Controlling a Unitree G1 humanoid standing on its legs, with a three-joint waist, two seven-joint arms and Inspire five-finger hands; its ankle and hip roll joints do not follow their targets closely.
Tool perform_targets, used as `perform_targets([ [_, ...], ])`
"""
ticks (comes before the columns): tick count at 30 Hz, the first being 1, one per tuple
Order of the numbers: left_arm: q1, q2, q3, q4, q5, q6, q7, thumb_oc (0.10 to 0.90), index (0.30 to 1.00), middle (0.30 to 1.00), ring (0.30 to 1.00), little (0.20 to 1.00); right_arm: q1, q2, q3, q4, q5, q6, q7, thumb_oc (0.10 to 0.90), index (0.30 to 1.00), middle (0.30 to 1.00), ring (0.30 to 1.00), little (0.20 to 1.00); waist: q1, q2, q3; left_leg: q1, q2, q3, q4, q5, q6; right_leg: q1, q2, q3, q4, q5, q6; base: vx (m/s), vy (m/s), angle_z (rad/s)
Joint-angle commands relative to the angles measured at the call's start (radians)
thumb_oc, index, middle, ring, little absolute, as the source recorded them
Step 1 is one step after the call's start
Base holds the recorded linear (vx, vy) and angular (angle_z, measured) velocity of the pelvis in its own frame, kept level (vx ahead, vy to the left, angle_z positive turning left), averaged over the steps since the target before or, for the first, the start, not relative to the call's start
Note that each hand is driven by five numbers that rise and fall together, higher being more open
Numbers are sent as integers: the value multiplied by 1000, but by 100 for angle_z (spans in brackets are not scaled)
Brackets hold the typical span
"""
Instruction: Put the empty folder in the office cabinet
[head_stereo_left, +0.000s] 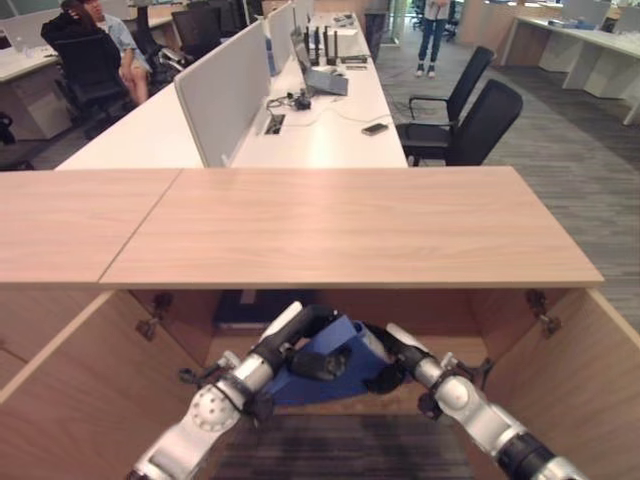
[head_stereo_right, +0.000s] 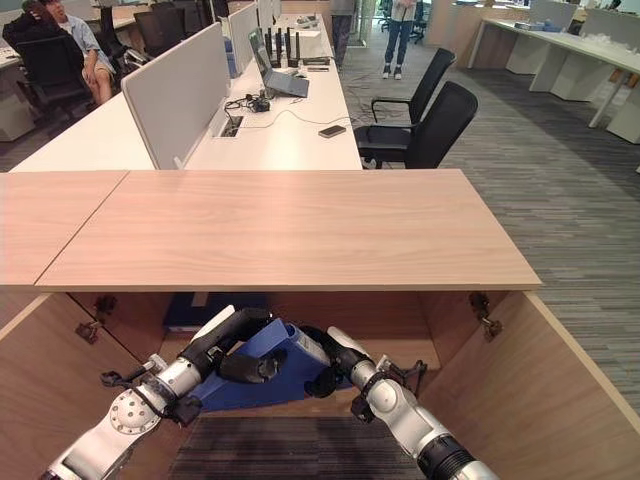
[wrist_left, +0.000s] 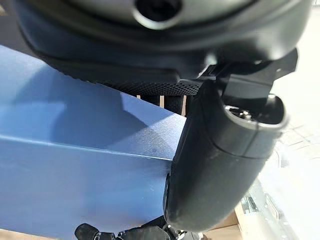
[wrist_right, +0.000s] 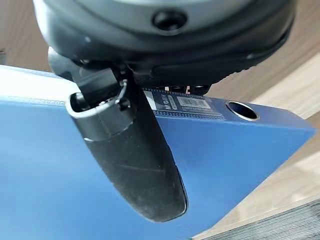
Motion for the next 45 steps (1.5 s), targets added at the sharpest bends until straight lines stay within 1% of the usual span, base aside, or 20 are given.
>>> perform_targets([
  [1,-209,-39,-30,-135,-123,-155,-5,400,300,300,300,300,-151,41,53,-85,31,-99,-3,800,900,900,900,900,-22,-25,-52,56,30,-19,-5,-139,-32,2,-22,-34,7,-49,49,12,-4,-3],
  [4,-259,-44,-66,-162,-214,-164,-16,400,300,300,300,300,-177,77,97,-19,74,-98,17,800,900,900,900,900,-19,-26,-53,56,30,-19,-5,-138,-34,4,-22,-35,7,-48,48,1,-4,-3],
  [5,-259,-43,-65,-163,-215,-163,-17,400,300,300,300,300,-178,78,97,-17,74,-98,17,800,900,900,900,900,-19,-26,-52,56,30,-19,-5,-138,-34,4,-22,-35,7,-48,48,3,-5,-4],
  [6,-261,-41,-64,-176,-236,-164,-19,400,300,300,300,300,-176,83,108,-18,78,-98,26,400,300,300,300,300,-19,-27,-53,56,30,-19,-5,-138,-34,4,-21,-36,7,-49,48,0,0,0],
  [11,-274,-44,-64,-214,-315,-174,-33,400,300,300,300,300,-144,125,154,51,122,-99,67,400,300,300,300,300,-17,-27,-53,59,31,-19,-5,-138,-37,6,-22,-36,7,-50,49,0,0,0],
  [12,-278,-43,-64,-226,-336,-178,-43,400,300,300,300,300,-129,137,171,66,144,-98,90,400,300,300,300,300,-16,-28,-52,60,30,-19,-5,-138,-38,7,-21,-36,7,-50,49,0,0,0],
  [17,-289,-35,-67,-250,-366,-187,-63,400,300,300,300,300,-112,160,208,112,195,-99,139,400,300,300,300,300,-11,-29,-51,62,30,-20,-5,-137,-40,10,-21,-39,7,-51,49,0,0,0],
  [23,-304,-28,-77,-261,-381,-195,-76,400,300,300,300,300,-114,171,219,139,215,-106,153,400,300,300,300,300,-10,-30,-50,62,30,-18,-5,-136,-41,10,-21,-39,7,-50,50,0,0,0],
  [28,-309,-9,-87,-255,-372,-194,-91,400,300,300,300,300,-116,161,233,148,201,-107,168,400,300,300,300,300,-9,-31,-52,61,31,-20,-5,-135,-42,10,-22,-42,7,-50,49,0,0,0],
  [29,-309,-9,-87,-254,-372,-194,-92,422,333,333,333,333,-116,161,233,148,200,-107,168,400,300,300,300,300,-9,-31,-52,61,31,-20,-5,-135,-42,10,-22,-42,7,-50,49,0,0,0],
  [30,-303,3,-90,-244,-361,-189,-98,734,801,801,801,801,-114,154,235,150,191,-106,172,400,300,300,300,300,-8,-31,-52,61,31,-20,-5,-135,-42,10,-22,-44,7,-49,50,0,0,0],
  [31,-303,3,-91,-244,-361,-189,-98,800,900,900,900,900,-114,154,235,150,191,-106,172,400,300,300,300,300,-8,-31,-52,61,31,-20,-5,-135,-42,10,-22,-44,7,-49,50,0,0,0],
  [34,-285,38,-88,-219,-334,-180,-118,800,900,900,900,900,-98,135,227,157,176,-105,178,400,300,300,300,300,-10,-29,-52,60,31,-19,-5,-134,-43,9,-22,-46,7,-48,51,0,0,0],
  [39,-224,142,-71,-136,-261,-149,-172,800,900,900,900,900,-55,91,202,184,136,-100,194,400,300,300,300,300,-12,-23,-53,60,31,-17,-5,-133,-44,8,-23,-47,7,-46,52,0,0,0],
  [42,-150,171,-27,-53,-242,-141,-182,800,900,900,900,900,-25,60,180,186,123,-95,201,400,300,300,300,300,-14,-21,-54,60,32,-19,-5,-132,-44,7,-23,-48,7,-44,52,0,0,0],
  [45,-73,174,31,6,-227,-132,-178,800,900,900,900,900,-4,44,158,210,110,-90,200,400,300,300,300,300,-12,-19,-52,58,31,-25,-5,-128,-44,5,-24,-50,7,-44,52,0,0,0],
])
